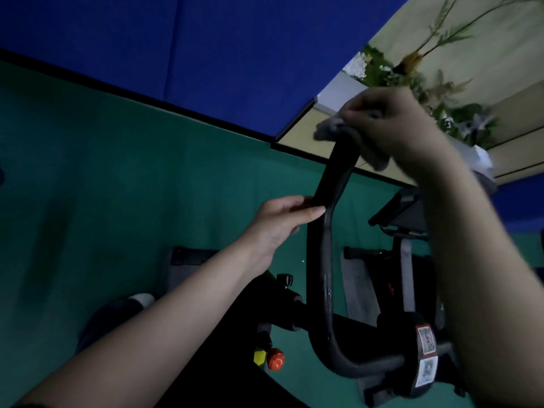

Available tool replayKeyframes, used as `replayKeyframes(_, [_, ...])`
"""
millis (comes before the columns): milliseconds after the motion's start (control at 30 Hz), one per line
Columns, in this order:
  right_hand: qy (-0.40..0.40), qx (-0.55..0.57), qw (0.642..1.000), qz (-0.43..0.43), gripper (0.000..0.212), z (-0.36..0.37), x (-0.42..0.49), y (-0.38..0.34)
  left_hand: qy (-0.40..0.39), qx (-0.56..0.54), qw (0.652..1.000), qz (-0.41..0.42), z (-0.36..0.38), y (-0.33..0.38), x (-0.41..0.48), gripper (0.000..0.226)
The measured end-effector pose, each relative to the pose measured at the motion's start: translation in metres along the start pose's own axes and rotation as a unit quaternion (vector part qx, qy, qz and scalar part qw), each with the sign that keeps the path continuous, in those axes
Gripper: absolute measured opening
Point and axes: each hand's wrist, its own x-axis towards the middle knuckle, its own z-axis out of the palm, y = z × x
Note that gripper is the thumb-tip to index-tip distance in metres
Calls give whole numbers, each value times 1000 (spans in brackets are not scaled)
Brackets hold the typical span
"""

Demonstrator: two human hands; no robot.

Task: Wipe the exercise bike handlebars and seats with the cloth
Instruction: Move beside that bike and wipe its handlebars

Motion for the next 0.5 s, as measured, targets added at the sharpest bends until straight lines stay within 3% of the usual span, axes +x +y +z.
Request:
replayKeyframes(100, [81, 216, 970, 73, 14, 18, -13, 14, 0, 9, 1000, -14, -1, 2, -1, 23])
replayKeyframes(233, [109, 446, 876, 146, 22, 37, -20, 19, 3, 12, 1000, -28, -2, 4, -2, 23])
replayKeyframes(400, [114, 558, 801, 184, 22, 50, -24, 18, 23, 2, 999, -35, 1, 7, -5, 33])
replayKeyframes(500, [135, 561, 786, 221, 25, 63, -30, 21, 19, 9, 999, -34, 2, 9, -6, 46])
